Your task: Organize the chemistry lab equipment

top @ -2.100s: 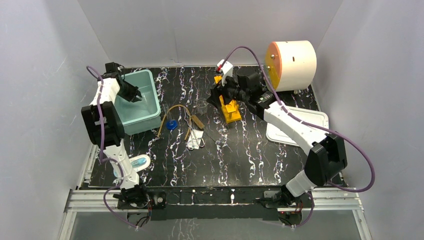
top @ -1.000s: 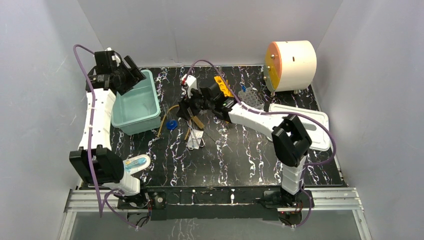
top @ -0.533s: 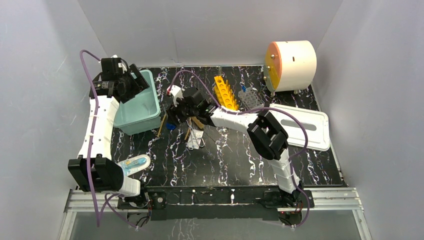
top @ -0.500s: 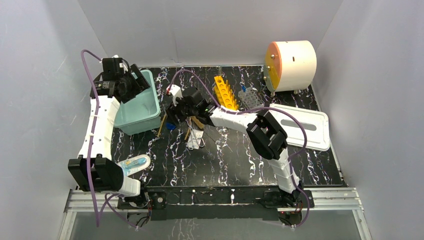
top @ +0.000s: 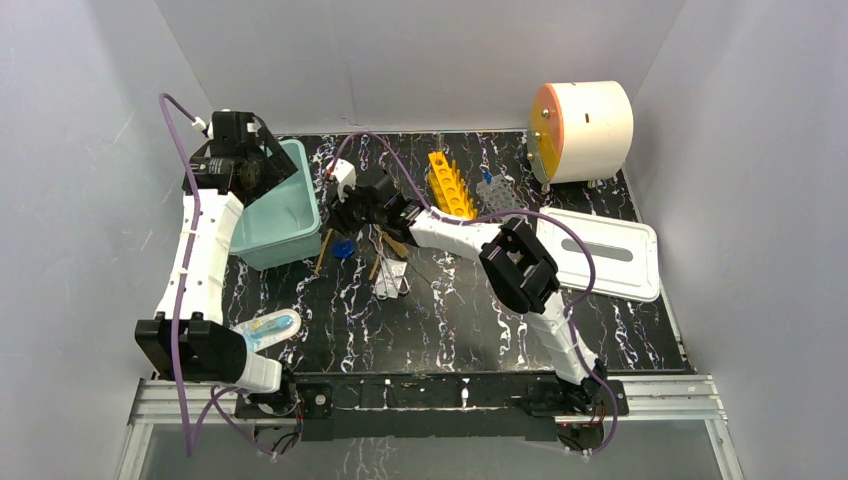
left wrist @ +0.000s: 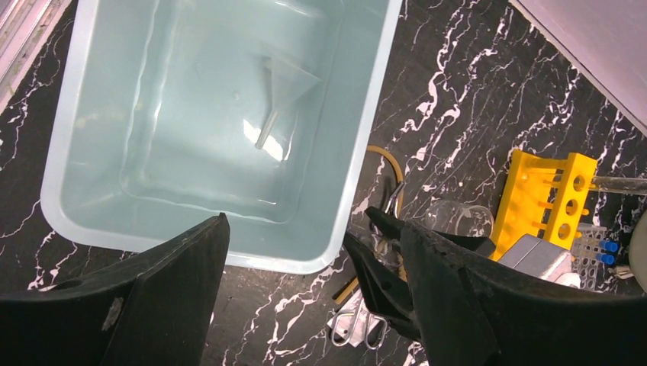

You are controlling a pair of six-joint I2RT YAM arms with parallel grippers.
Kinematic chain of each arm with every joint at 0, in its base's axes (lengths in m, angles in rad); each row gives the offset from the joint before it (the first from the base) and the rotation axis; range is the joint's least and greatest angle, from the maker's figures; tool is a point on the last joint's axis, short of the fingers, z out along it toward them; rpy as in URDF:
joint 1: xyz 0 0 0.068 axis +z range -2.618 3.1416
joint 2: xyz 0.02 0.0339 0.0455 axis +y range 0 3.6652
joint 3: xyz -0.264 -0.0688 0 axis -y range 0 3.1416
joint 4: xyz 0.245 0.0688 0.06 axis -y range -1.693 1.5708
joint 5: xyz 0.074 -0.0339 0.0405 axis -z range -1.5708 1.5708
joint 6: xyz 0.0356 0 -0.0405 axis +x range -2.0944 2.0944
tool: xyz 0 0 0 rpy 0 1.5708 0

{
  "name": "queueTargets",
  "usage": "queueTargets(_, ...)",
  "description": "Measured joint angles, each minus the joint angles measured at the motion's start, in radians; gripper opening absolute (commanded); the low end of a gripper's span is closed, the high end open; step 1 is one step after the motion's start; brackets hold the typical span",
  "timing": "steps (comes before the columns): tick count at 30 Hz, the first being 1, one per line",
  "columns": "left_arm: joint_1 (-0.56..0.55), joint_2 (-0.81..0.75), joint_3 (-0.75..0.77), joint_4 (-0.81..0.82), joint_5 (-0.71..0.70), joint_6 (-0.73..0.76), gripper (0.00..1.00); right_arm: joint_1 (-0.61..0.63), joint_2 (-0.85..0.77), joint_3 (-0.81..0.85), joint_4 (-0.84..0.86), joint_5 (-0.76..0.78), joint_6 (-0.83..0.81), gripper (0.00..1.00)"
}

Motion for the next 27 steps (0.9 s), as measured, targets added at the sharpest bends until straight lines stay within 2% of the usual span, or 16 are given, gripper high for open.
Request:
queueTargets(3,0.0,0.004,0.0,-0.007,-0.011,-0.004,0.82,0.0,0.007,0.006,0.0,-0.011,0.009,0.33)
queueTargets(13,-0.005,0.007,0.0,-0.002,0.034,0.005,0.82,-0.007,-0.014,0.002,-0.028,-0.027,0.05,0.3)
queueTargets(20,-0.024,0.007,0.0,0.024,0.116,0.045,0.82,-0.09,-0.249,-0.154,-0.054,-0.112,0.124,0.31)
queueTargets(27,-0.056,0.007,-0.013,0.11,0.343,0.126,0.85,-0.229,-0.503,-0.257,-0.038,-0.185,0.208,0.31)
